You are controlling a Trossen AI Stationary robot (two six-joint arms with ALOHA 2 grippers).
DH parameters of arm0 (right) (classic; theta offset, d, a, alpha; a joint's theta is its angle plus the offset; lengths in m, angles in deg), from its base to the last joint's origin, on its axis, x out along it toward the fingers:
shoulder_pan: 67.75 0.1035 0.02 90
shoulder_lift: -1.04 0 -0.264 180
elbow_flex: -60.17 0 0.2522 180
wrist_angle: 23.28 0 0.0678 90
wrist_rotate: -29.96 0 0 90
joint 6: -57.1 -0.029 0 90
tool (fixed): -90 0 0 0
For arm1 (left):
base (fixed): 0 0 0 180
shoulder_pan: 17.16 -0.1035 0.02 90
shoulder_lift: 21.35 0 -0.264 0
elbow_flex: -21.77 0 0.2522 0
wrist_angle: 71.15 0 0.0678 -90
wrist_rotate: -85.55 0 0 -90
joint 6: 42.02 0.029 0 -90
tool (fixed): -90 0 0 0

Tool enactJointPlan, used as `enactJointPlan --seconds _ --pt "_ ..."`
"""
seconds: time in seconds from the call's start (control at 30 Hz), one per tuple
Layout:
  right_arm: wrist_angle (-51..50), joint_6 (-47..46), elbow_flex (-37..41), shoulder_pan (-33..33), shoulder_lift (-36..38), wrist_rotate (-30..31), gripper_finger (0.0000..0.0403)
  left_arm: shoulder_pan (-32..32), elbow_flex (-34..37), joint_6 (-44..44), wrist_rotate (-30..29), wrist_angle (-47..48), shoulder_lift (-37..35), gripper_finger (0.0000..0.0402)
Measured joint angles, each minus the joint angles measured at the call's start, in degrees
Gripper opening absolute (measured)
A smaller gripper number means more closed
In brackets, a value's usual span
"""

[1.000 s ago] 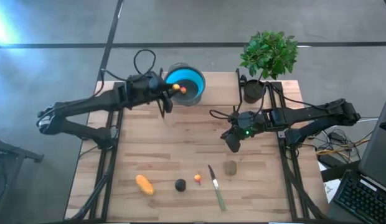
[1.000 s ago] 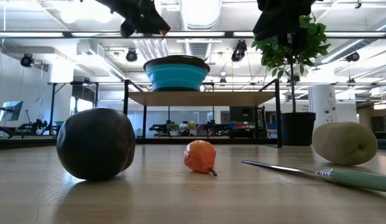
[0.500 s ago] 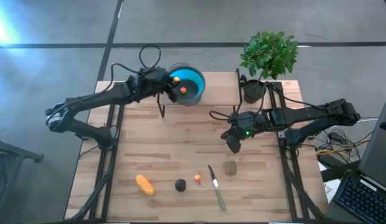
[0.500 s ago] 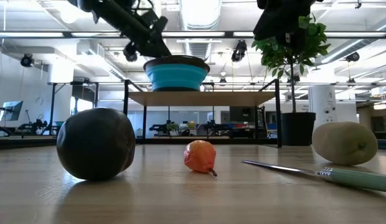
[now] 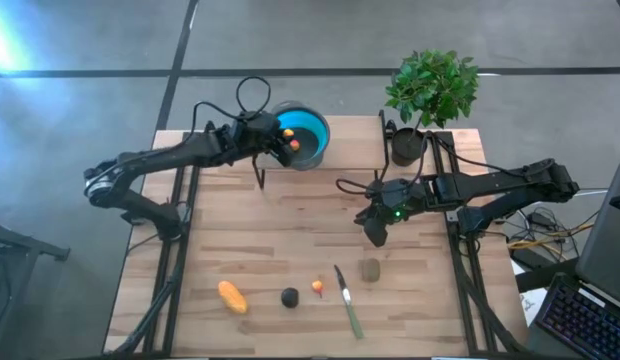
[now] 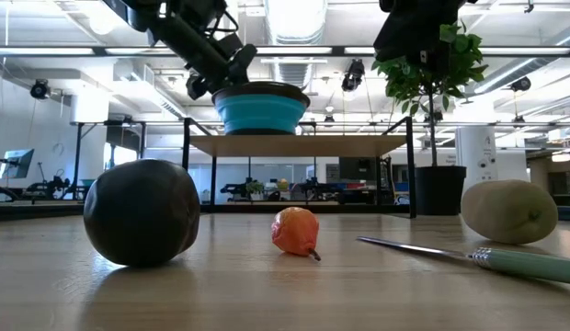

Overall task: Pick & Place Fruit
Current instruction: Put the left orange pear into the blue strainer bowl, then put the brown kiwi into the blue strainer bowl

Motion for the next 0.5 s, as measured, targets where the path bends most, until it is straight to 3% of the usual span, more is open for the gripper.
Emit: enactJointPlan --seconds 0.5 --pt "-0.11 0.18 0.00 0.00 0.00 -0.02 0.0105 0.00 0.00 0.02 -0.92 1.99 -0.07 0.0178"
